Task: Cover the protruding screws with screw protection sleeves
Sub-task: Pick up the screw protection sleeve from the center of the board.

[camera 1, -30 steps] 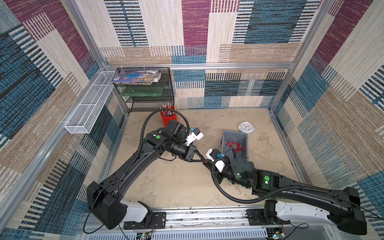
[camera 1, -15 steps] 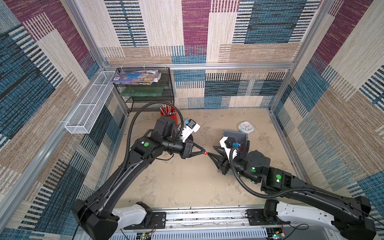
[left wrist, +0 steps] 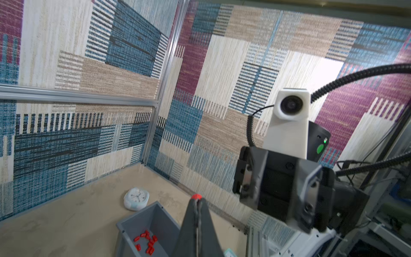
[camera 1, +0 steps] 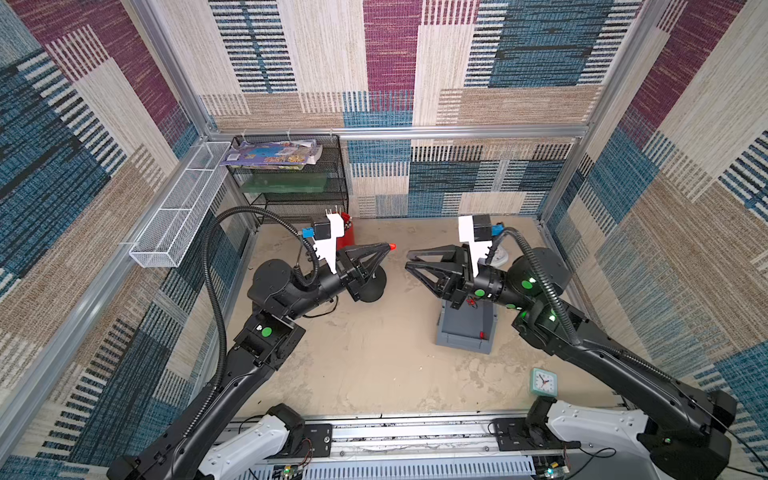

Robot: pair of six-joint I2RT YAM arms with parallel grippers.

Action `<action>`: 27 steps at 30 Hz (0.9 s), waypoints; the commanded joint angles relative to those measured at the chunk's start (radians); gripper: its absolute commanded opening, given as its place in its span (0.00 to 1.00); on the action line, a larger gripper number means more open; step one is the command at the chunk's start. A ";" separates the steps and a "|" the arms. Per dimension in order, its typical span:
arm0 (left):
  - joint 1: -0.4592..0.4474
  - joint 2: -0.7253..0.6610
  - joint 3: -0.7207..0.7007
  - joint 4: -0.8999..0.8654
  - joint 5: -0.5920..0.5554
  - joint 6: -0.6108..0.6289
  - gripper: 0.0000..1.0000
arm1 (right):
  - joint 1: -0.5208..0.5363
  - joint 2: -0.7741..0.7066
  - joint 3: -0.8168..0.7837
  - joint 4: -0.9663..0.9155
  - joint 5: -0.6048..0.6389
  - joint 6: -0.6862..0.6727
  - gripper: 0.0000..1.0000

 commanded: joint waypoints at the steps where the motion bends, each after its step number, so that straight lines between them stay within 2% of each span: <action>1: 0.001 -0.017 -0.041 0.261 -0.044 -0.147 0.00 | 0.037 0.051 0.051 0.062 -0.060 -0.049 0.30; 3: 0.000 -0.039 -0.070 0.342 -0.051 -0.172 0.00 | 0.043 0.076 0.059 0.116 -0.075 -0.045 0.28; 6: -0.001 -0.082 -0.104 0.371 -0.072 -0.179 0.00 | 0.041 0.097 0.073 0.168 -0.098 -0.039 0.25; 14: -0.001 -0.138 -0.136 0.409 -0.059 -0.190 0.00 | 0.043 0.178 0.212 0.086 -0.168 -0.082 0.26; 27: -0.001 -0.144 -0.156 0.461 -0.017 -0.212 0.00 | 0.070 0.223 0.281 0.022 -0.096 -0.103 0.27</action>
